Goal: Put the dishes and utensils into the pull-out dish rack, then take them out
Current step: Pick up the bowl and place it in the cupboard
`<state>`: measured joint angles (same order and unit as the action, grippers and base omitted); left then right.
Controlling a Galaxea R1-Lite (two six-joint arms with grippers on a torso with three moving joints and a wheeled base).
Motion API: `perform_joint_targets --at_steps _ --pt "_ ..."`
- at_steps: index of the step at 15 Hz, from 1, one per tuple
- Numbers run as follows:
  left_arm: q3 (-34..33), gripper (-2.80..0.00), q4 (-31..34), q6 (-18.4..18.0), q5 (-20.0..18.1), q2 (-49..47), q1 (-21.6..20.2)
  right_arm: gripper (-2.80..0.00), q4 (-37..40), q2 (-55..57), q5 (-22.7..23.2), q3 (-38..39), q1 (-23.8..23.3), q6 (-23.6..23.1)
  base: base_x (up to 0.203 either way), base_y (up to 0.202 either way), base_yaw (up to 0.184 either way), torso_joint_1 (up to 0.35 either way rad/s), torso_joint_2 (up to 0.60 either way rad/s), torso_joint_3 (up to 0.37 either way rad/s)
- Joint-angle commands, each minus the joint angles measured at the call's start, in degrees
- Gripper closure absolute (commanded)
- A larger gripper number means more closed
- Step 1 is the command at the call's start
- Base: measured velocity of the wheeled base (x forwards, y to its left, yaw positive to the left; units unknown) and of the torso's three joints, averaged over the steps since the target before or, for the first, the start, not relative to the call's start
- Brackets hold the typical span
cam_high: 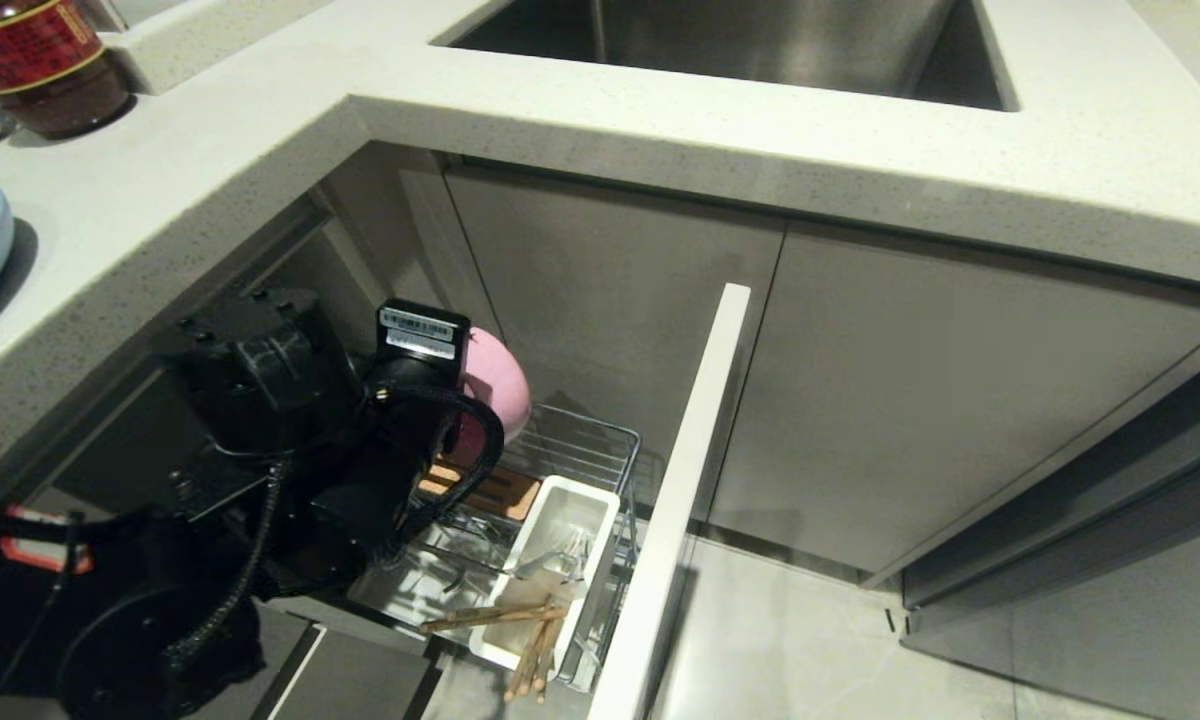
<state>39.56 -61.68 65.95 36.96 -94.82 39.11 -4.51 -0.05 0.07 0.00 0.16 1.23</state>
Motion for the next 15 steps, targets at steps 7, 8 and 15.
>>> perform_joint_targets --at_steps 7,8,15 --pt "-1.94 0.0 -14.6 2.88 -4.22 -9.23 -4.51 0.0 -0.06 -0.04 0.01 1.49 0.02 0.0 0.0 0.0 0.0 0.0 0.0 0.0" --pt "-2.25 0.0 -15.48 3.6 -5.54 -9.53 -5.14 0.0 -0.06 -0.04 0.01 1.49 0.02 0.0 0.0 0.0 0.0 0.0 0.0 0.0" --pt "-2.72 0.0 -18.47 6.64 -9.16 -12.32 -7.51 0.0 -0.06 -0.04 0.01 1.49 0.02 0.0 0.0 0.0 0.0 0.0 0.0 0.0"
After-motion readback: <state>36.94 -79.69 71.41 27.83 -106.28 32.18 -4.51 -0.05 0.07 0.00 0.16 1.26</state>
